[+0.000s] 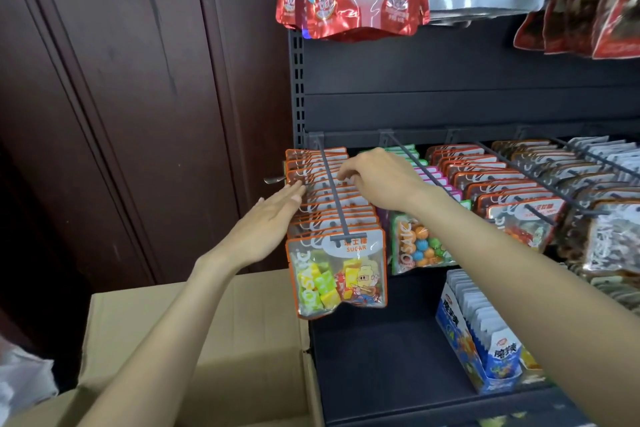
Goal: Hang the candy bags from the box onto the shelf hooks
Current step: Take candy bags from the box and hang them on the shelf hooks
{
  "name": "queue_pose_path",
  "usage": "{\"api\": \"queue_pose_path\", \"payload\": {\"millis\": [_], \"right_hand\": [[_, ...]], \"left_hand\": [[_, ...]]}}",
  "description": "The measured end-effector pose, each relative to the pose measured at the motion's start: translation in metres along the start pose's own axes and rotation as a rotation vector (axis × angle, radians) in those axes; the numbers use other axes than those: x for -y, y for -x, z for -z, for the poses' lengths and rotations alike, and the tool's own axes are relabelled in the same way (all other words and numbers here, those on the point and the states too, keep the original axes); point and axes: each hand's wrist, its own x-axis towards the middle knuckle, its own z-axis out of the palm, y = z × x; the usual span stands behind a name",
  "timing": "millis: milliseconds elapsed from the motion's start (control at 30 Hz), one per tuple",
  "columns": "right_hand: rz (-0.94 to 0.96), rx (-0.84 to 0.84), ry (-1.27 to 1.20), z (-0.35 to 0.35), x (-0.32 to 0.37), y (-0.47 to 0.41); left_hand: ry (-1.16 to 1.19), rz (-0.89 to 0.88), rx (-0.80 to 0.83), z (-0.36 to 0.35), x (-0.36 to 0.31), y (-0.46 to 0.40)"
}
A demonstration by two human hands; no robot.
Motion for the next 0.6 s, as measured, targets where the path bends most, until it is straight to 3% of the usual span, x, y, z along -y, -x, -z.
{"api": "queue_pose_path", "payload": {"millis": [100, 333, 500, 600], "right_hand": [[-0.018, 0.01, 0.043, -0.003, -0.001, -0.009], [-0.015, 0.317, 0.095, -0.005, 0.004, -0.012], [-0.008, 0.332, 0.1, 0.0, 0.007, -0.007], [0.006, 0.342, 0.083, -0.001, 0.007, -0.007]], "left_hand": [[0.009, -0.004, -0.014, -0.001, 0.0, 0.0], [0.052, -0.002, -0.016, -0.01, 0.006, 0.002], [0.048, -0.022, -0.037, -0.008, 0.005, 0.003], [0.082, -0.049, -0.157, 0.001, 0.0, -0.001]]}}
